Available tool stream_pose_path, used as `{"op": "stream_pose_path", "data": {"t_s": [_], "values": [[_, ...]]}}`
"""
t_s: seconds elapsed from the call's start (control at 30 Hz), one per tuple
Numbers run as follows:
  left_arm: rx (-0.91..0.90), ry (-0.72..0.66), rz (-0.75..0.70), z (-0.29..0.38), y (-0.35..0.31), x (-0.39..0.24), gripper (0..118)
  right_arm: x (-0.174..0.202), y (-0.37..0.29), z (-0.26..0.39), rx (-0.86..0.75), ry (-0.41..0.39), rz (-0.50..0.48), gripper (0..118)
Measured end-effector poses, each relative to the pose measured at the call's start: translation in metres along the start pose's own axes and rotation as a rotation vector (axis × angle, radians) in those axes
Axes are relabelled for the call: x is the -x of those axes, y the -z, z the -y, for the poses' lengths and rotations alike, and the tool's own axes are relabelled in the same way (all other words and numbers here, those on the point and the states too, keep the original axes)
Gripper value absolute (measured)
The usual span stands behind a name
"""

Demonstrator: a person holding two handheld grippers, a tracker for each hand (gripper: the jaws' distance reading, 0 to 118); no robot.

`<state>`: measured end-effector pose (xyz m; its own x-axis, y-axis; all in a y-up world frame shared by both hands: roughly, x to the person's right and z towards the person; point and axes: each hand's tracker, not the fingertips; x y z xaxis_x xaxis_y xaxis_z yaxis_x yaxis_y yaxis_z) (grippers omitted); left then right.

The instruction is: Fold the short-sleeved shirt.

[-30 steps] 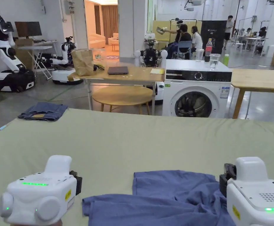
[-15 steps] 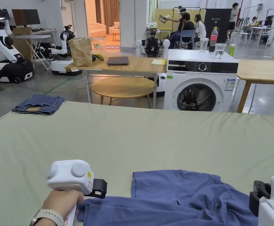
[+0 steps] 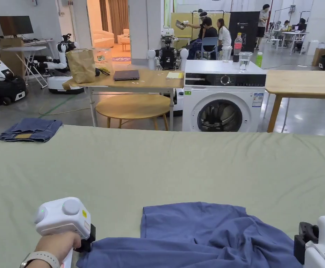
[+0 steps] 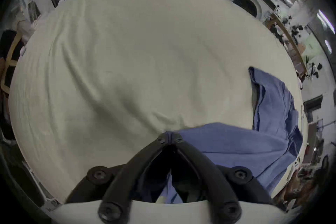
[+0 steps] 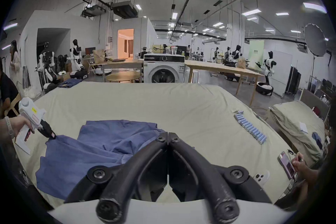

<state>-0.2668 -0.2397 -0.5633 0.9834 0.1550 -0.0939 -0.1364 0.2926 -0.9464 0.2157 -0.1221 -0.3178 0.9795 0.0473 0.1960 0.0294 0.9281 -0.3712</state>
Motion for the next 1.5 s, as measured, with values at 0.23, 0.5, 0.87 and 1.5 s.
{"op": "stream_pose_path", "data": {"t_s": [0.23, 0.5, 0.87, 1.5], "values": [[-0.212, 0.075, 0.108, 0.019, -0.069, -0.014, 0, -0.044, 0.028, 0.016, 0.107, -0.029, 0.080, 0], [-0.344, 0.148, 0.159, 0.047, -0.129, -0.040, 0, -0.095, 0.124, 0.046, 0.351, 0.034, -0.031, 93], [-0.378, 0.193, 0.151, 0.038, -0.128, -0.052, 0, -0.073, 0.222, 0.080, 0.524, 0.020, -0.087, 45], [-0.724, 0.347, -0.053, -0.011, -0.221, -0.042, 0, -0.057, 0.081, -0.152, -0.024, -0.057, -0.052, 5]]}}
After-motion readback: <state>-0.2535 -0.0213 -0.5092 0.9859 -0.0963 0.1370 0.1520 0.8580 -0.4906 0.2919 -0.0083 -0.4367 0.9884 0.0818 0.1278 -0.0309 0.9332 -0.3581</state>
